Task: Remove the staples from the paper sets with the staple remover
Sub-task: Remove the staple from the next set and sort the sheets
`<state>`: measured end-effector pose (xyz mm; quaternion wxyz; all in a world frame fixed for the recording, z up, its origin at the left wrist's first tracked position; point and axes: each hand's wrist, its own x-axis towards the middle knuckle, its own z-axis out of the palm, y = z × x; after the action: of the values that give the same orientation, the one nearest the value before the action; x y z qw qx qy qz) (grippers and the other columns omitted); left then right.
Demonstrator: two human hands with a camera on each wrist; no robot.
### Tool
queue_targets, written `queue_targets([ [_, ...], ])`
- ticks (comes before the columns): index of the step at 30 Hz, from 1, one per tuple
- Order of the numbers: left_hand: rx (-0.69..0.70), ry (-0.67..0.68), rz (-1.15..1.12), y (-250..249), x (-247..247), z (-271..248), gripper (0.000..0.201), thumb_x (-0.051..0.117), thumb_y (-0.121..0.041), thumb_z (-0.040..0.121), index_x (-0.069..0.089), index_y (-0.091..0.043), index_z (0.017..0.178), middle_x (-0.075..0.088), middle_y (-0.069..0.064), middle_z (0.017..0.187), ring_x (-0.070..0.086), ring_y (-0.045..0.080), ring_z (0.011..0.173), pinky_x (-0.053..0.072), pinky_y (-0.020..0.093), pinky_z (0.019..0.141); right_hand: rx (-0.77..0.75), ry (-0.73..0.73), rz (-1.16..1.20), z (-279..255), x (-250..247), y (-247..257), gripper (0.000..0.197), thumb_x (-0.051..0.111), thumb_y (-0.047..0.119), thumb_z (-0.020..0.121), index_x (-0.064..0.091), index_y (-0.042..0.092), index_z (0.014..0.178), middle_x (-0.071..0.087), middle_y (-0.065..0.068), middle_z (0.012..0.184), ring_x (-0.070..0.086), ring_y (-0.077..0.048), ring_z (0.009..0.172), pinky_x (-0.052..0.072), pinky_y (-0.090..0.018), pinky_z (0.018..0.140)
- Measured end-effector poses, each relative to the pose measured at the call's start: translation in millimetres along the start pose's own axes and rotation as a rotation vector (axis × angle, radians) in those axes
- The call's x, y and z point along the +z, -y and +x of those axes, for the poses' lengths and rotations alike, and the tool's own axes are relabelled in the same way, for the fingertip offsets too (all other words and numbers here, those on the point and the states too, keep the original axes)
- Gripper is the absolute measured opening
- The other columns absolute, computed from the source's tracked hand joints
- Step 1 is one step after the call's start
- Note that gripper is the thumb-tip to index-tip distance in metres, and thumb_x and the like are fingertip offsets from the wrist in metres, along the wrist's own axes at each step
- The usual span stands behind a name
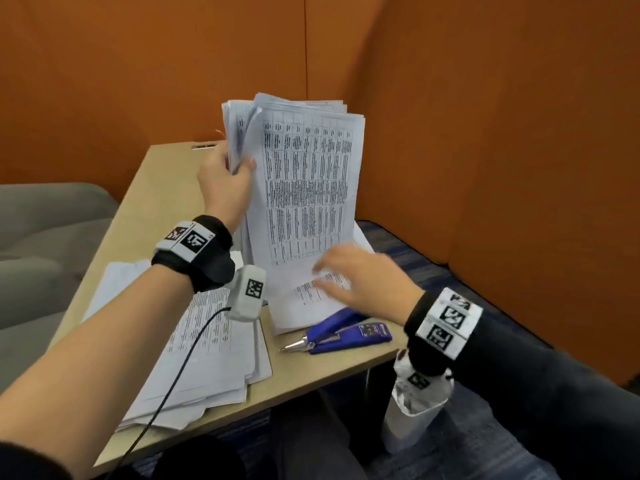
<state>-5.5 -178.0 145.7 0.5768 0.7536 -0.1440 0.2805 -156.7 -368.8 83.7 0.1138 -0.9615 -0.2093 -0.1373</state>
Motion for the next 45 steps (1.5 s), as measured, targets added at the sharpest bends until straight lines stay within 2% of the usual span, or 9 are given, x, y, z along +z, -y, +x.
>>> queue_targets([
  [3,0.002,-0.006,-0.096,-2.7,0.5,-2.7,0.016,0.058,-0.019,0.085,0.047,-0.021,0.073,0.046,-0.002,0.067,0.039,0.015,0.064,0.034,0.029,0.062,0.265,-0.504,0.285,19.0,-30.4,-39.9,0.058,0.064,0.036,0.091,0.043,0.014,0.14,0.045,-0.005,0.14,0.043,-0.012,0.126,0.039,-0.038,0.109],
  [7,0.112,0.022,-0.204,-26.6,11.6,-9.3,0.012,0.055,-0.016,0.09,0.056,-0.028,0.093,0.06,-0.006,0.081,0.054,0.015,0.075,0.047,0.033,0.071,0.563,-0.47,0.866,44.4,-56.6,-78.2,0.101,0.073,0.048,0.08,0.01,0.019,0.155,0.033,-0.006,0.154,0.041,-0.018,0.136,0.036,-0.041,0.113],
  [15,-0.002,0.231,-0.189,9.4,23.9,-41.2,0.05,0.036,-0.06,0.088,0.056,-0.015,0.078,0.046,0.006,0.072,0.041,0.013,0.066,0.031,0.03,0.062,0.407,-0.348,1.23,41.5,-36.0,-77.3,0.069,0.076,0.033,0.077,0.044,0.011,0.134,0.064,-0.004,0.127,0.064,-0.02,0.115,0.049,-0.046,0.1],
  [21,0.078,-0.023,-0.237,-44.2,34.3,-31.3,0.058,0.037,-0.037,0.098,0.054,0.017,0.097,0.059,0.029,0.074,0.056,0.034,0.063,0.04,0.046,0.053,0.356,-0.617,1.214,61.3,-60.1,-54.2,0.015,0.065,0.018,0.092,0.065,0.02,0.106,0.072,-0.001,0.107,0.07,-0.021,0.1,0.056,-0.04,0.089],
  [26,-0.081,0.154,-0.202,-40.9,33.8,-23.7,0.028,0.037,-0.039,0.084,0.046,-0.017,0.071,0.039,0.006,0.065,0.034,0.016,0.061,0.03,0.032,0.063,0.364,-0.547,1.141,56.4,-64.0,-63.4,0.026,0.065,0.019,0.092,0.063,0.014,0.117,0.071,-0.001,0.114,0.068,-0.019,0.104,0.054,-0.041,0.093],
  [31,0.104,0.143,-0.156,-16.3,28.8,-47.9,0.066,0.041,0.004,0.088,0.032,-0.03,0.144,0.058,0.002,0.115,0.054,0.012,0.073,0.048,0.03,0.067,0.417,-0.486,0.943,42.4,-44.7,-81.0,0.052,0.073,0.023,0.085,0.051,0.019,0.131,0.069,0.005,0.115,0.067,-0.011,0.104,0.052,-0.047,0.096],
  [35,0.432,0.052,-0.071,-24.4,31.9,-37.9,0.074,0.04,0.013,0.082,0.033,-0.032,0.141,0.058,0.016,0.122,0.042,0.014,0.048,0.039,0.015,0.048,0.238,-0.708,0.614,50.1,-74.7,-72.4,0.082,0.069,0.013,0.088,0.02,0.037,0.149,0.058,0.011,0.11,0.061,0.004,0.098,0.046,-0.007,0.086],
  [39,0.435,0.002,0.038,-27.9,33.7,-31.9,0.048,0.037,0.006,0.086,0.05,-0.012,0.129,0.061,0.014,0.103,0.042,0.002,0.064,0.045,0.019,0.063,0.011,-0.668,0.155,57.6,-90.4,-78.7,0.046,0.057,0.006,0.095,0.052,0.017,0.139,0.06,-0.002,0.119,0.057,-0.01,0.108,0.047,-0.027,0.098],
  [45,0.343,-0.145,-0.011,-26.6,37.1,-24.7,0.02,0.034,-0.006,0.099,0.05,0.0,0.107,0.047,-0.005,0.08,0.04,0.008,0.066,0.031,0.016,0.06,0.138,-0.71,0.448,54.2,-90.9,-83.7,0.029,0.052,0.009,0.098,0.067,0.017,0.122,0.069,0.011,0.103,0.063,0.0,0.094,0.049,-0.018,0.081],
])
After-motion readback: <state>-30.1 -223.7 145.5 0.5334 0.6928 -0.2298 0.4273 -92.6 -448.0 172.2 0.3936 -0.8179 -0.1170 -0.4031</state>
